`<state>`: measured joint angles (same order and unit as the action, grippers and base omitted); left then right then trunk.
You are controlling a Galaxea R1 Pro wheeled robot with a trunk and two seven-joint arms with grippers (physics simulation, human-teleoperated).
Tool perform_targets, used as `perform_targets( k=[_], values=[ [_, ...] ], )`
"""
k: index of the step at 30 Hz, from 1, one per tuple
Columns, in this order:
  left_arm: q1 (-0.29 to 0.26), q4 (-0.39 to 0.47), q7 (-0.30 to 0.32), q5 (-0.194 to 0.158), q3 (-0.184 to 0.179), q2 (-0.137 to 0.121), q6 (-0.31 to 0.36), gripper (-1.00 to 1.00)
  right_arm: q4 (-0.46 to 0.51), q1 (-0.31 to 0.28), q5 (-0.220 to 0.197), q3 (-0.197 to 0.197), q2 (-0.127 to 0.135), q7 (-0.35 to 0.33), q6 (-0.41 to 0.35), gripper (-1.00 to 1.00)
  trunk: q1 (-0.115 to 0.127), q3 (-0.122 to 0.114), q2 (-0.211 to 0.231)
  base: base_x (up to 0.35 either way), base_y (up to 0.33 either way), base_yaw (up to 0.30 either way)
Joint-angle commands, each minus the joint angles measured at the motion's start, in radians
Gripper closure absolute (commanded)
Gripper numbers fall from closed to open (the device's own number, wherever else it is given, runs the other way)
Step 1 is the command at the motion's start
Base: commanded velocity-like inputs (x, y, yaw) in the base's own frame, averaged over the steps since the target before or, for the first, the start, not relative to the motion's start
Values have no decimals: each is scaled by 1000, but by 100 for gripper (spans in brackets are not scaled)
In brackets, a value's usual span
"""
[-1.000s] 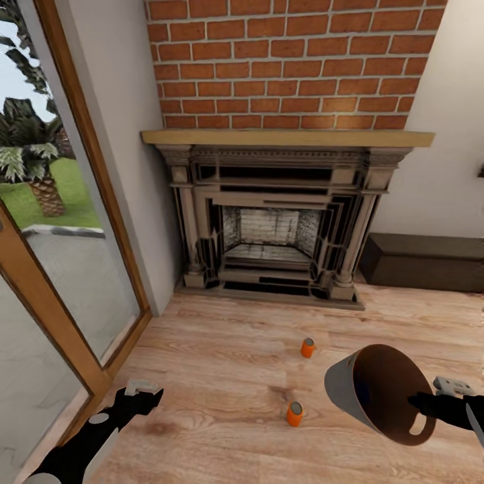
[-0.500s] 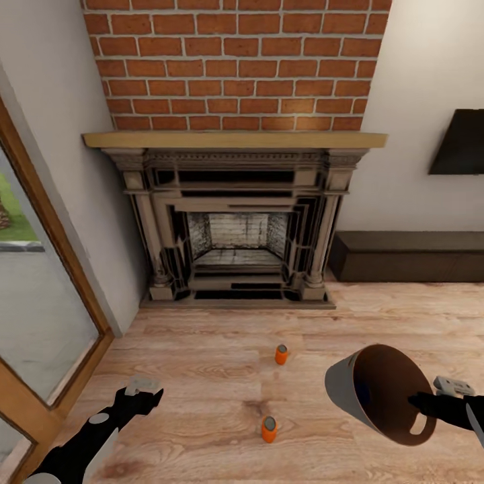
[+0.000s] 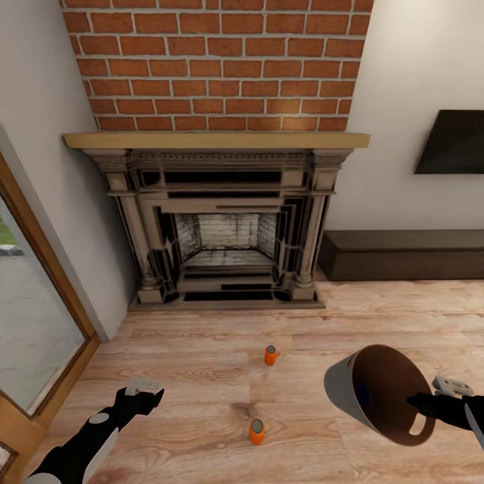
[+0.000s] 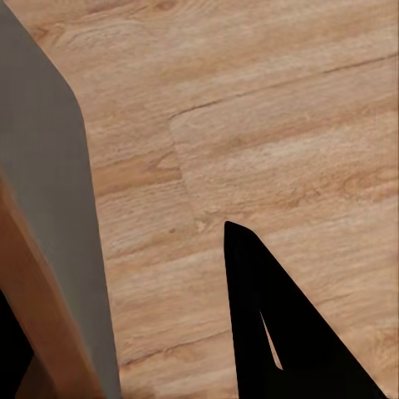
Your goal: Put the three can of soda from the living room inside the tash can in the kitchen.
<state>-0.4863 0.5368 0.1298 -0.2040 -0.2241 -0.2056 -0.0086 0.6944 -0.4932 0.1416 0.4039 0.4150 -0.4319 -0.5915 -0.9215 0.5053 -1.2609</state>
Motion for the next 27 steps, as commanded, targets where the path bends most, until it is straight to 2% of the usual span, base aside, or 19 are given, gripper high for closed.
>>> perform_targets(
  k=[1,8,19,24,25,27],
  values=[
    [0,0,0,1,0,0,0,-100,0,-1,-20,1,0,-4,-3,100,0,0,0,1,234,-1],
    [0,-1,1,2,-1,0,1,-100,0,-1,-21,2,-1,-2,-3,100,0,-1,0,0,277,-39],
    [0,-1,1,2,-2,0,5,-100,0,-1,-25,6,-1,-4,-2,100,0,-9,0,0,304,-208],
    [0,-1,0,3,-5,1,5,-100,0,-1,-25,7,-1,-4,-2,100,0,-14,0,0,127,-210],
    [0,-1,-2,3,-15,1,5,-100,0,-1,-25,7,-1,-4,-2,100,0,-15,0,0,34,-200],
    [0,-1,-7,1,-66,1,6,-100,-1,-1,-25,7,-1,-4,-2,100,0,-17,0,0,18,-198]
  ],
)
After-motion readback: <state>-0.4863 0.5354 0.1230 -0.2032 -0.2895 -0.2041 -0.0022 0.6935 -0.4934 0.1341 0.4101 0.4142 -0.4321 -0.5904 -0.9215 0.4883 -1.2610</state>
